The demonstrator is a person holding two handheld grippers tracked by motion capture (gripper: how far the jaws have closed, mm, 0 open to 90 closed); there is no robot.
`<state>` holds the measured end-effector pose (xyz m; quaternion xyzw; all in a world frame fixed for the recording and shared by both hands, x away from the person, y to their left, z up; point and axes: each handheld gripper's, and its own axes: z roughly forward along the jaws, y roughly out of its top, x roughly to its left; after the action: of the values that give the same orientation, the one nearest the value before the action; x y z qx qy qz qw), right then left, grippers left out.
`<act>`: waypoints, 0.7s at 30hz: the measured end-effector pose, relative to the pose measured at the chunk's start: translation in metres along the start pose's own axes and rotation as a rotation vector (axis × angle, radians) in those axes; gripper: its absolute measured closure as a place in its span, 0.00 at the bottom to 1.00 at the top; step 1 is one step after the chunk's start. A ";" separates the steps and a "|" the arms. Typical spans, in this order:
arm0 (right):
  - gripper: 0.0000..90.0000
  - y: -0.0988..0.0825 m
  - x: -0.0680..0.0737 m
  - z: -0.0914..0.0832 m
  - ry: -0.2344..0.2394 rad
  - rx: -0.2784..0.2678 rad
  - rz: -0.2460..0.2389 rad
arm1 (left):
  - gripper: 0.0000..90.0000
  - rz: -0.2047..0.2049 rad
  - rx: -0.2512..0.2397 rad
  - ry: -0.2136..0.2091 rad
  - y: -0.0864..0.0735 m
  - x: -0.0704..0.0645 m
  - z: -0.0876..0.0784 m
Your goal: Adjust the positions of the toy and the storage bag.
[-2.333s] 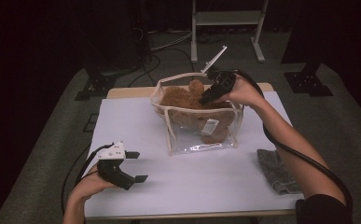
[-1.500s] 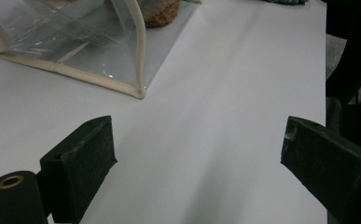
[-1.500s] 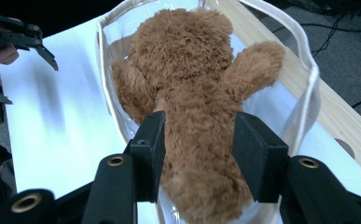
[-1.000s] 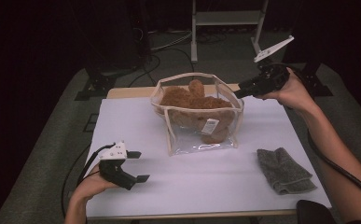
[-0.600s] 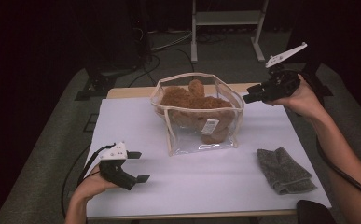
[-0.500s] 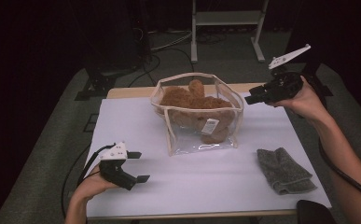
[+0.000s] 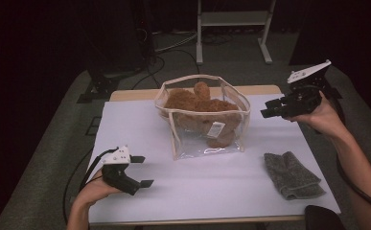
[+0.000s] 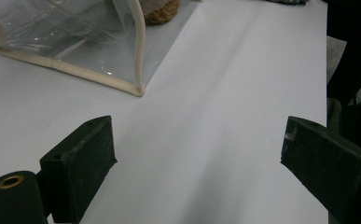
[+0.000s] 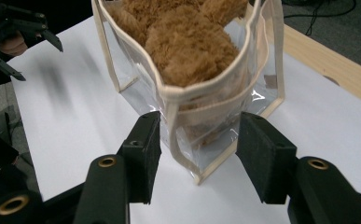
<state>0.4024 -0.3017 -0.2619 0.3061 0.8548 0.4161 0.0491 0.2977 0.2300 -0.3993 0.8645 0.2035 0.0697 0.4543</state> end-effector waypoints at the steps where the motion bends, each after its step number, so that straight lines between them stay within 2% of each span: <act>1: 0.53 -0.003 -0.001 0.000 0.000 -0.004 0.001 | 0.10 0.000 0.001 0.000 0.000 0.000 0.000; 12: 0.52 -0.029 -0.005 -0.001 0.002 -0.011 0.044 | 0.10 -0.001 -0.004 -0.005 0.000 0.001 0.000; 21: 0.51 -0.050 -0.008 0.006 0.015 -0.012 0.075 | 0.10 0.001 -0.003 -0.009 0.001 0.002 0.001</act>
<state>0.3871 -0.3258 -0.3038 0.3346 0.8405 0.4251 0.0288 0.3001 0.2297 -0.3996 0.8643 0.2006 0.0663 0.4565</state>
